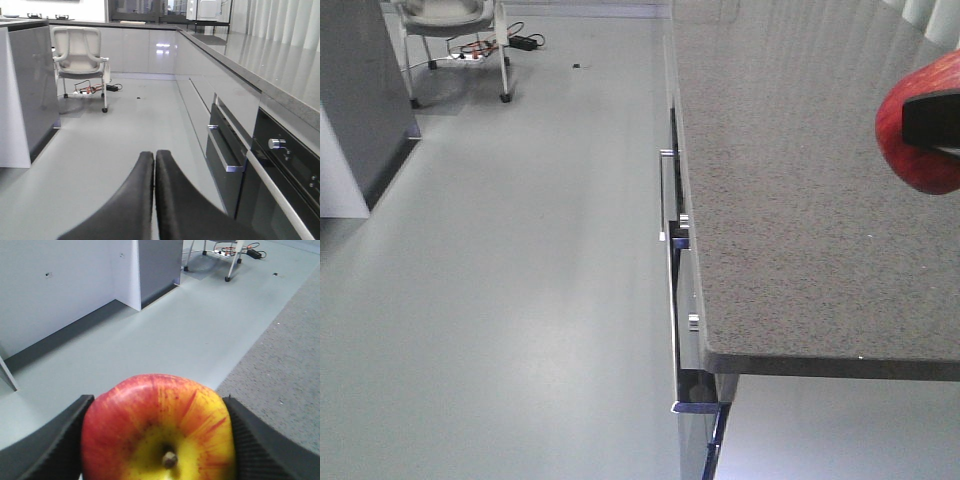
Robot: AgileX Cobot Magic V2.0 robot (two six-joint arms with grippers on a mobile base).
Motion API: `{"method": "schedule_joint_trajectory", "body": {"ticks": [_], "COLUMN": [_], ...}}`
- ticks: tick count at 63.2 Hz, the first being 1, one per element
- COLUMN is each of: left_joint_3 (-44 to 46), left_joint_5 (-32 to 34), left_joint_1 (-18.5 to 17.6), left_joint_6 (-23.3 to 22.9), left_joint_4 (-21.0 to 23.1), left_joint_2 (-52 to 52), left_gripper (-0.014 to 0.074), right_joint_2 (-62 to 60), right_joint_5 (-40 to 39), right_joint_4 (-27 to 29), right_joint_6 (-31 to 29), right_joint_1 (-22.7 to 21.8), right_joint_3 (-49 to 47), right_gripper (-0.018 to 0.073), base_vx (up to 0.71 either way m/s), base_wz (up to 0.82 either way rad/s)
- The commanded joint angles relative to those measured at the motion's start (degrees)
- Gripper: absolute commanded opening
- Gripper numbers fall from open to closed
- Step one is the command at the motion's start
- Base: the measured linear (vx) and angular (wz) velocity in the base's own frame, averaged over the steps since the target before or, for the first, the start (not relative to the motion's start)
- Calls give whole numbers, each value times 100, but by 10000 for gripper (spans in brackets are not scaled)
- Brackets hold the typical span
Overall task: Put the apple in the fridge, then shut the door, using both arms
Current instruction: 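Drive the base away from the counter, turning toward the open fridge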
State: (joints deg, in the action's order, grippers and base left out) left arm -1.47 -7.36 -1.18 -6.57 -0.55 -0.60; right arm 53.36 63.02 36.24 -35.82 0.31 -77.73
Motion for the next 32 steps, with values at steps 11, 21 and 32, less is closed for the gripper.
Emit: {"method": "schedule_joint_trajectory", "body": {"ticks": [11, 21, 32], "left_joint_3": [-122, -122, -122], "left_joint_5": [433, 433, 433], "left_joint_1": [3, 3, 3], "left_joint_6": [-34, -34, -34], "left_joint_4": [55, 55, 55], "left_joint_2": [-82, -82, -82], "left_gripper": [-6, -6, -6], "right_joint_2": [-30, -30, -30], "right_joint_5": [-338, -338, -338], "right_joint_4": [218, 218, 218], "right_joint_6": [-28, -28, -28], "right_joint_1": [-15, -15, -15], "right_joint_3": [-133, -133, -133], "right_gripper": [-3, -3, -3], "base_vx": [-3, -3, -3], "base_wz": [27, 44, 56]}}
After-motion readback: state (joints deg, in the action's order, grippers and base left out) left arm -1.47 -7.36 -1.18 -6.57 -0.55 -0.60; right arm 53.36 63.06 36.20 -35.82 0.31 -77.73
